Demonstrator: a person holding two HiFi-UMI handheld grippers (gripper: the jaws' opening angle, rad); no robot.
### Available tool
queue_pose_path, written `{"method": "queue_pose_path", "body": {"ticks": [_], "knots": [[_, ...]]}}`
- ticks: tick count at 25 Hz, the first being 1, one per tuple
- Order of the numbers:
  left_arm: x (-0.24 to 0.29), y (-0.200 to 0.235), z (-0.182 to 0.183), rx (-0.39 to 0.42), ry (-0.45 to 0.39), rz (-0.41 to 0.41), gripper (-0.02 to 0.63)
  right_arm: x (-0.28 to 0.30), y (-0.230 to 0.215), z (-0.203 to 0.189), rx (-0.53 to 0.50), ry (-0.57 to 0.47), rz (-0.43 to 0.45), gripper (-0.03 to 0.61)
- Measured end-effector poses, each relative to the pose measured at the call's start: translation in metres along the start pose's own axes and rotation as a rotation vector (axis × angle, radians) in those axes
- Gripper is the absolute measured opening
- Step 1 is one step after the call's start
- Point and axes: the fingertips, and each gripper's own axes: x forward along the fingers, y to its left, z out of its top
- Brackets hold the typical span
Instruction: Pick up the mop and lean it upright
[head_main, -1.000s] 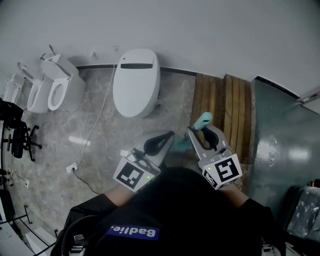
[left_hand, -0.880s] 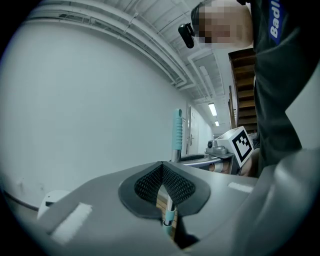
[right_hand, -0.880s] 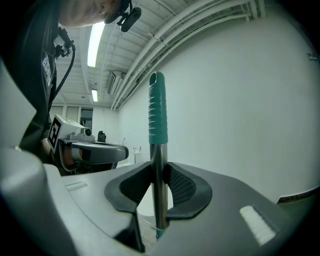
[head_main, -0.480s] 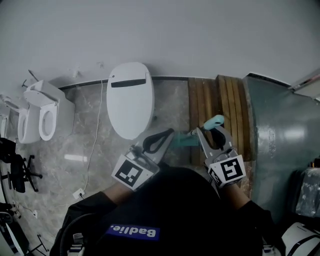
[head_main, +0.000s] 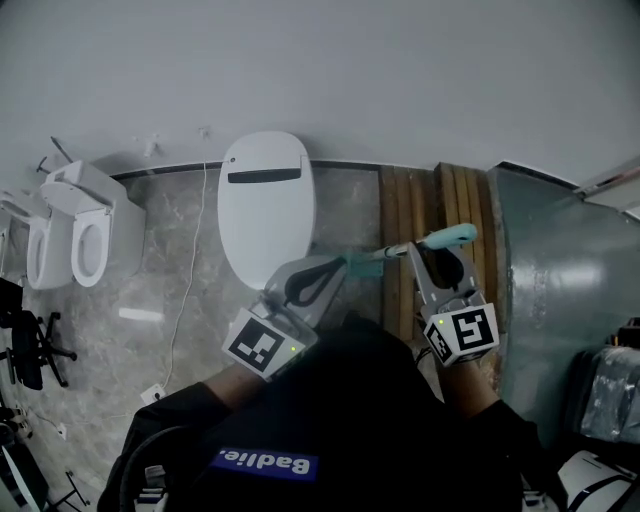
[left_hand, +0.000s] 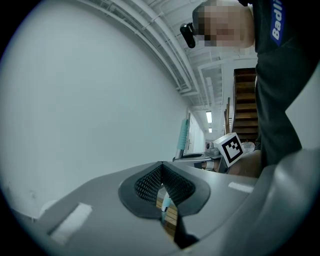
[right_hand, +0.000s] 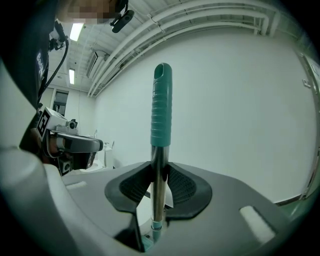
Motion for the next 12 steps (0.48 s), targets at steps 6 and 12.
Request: {"method": "queue_pose_path", "body": {"ticks": [6, 12], "knots": [[0.001, 0.030, 0.000, 0.000, -0.007, 0.046, 0.018, 0.039, -0.011, 0.000, -0.006, -0.002, 0.025, 0.107], [0.029, 0.063, 0.005, 0.012, -0.003, 0.097, 0.018, 0.082, -0.040, -0.002, 0.020, 0.003, 0.065, 0.106]]}}
